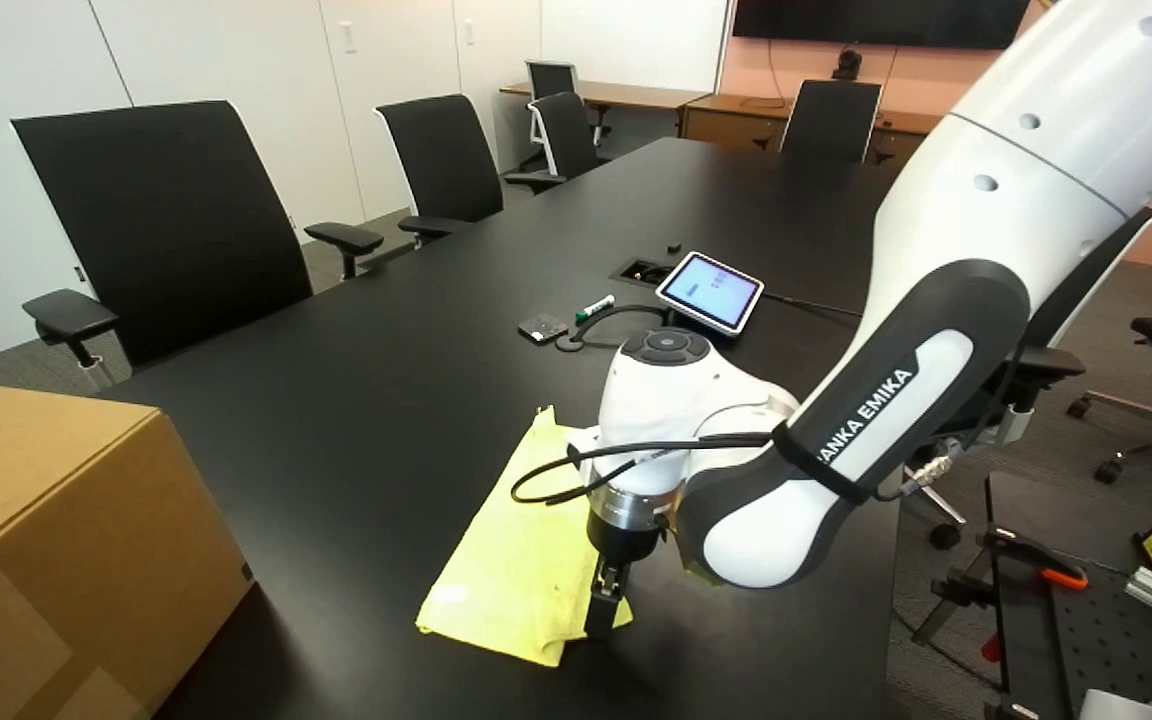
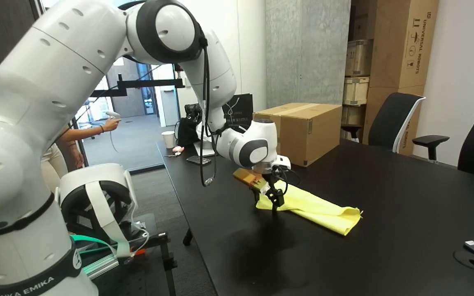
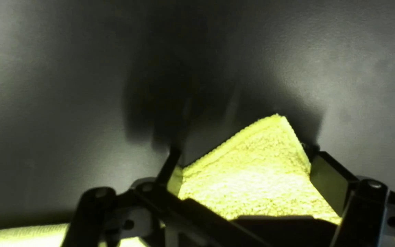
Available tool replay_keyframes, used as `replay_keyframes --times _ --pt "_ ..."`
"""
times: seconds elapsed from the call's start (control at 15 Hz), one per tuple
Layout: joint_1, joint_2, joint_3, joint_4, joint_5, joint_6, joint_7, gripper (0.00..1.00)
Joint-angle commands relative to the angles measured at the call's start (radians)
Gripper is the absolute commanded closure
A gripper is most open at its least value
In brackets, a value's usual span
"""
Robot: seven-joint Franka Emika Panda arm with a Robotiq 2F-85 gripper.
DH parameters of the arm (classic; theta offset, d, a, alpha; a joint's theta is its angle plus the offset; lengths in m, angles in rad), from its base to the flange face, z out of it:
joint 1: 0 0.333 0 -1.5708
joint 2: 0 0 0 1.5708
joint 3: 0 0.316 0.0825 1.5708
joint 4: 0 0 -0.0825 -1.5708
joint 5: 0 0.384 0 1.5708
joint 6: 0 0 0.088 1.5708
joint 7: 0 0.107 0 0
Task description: Fold the towel in half
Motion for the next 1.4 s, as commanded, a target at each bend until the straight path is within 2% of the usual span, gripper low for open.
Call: replay_keyframes --times 0.0,0.27,0.53,0.73,0.87,0.93,1.33 --pt "0.029 0.014 -0.032 0.034 -0.048 -0.024 0.041 0.32" --pt "0.056 -0.005 -0.06 0.034 -0.082 -0.033 0.067 0.64" --pt "0.086 -0.042 -0.083 0.021 -0.122 -0.051 0.092 0.92" --pt "0.117 -0.058 -0.108 0.022 -0.171 -0.074 0.113 0.98" --pt "0.13 -0.057 -0.121 0.032 -0.205 -0.071 0.119 0.91" --pt "0.139 -0.055 -0.13 0.04 -0.223 -0.065 0.125 0.92" --pt "0.108 -0.04 -0.103 0.135 -0.239 -0.122 0.081 0.92"
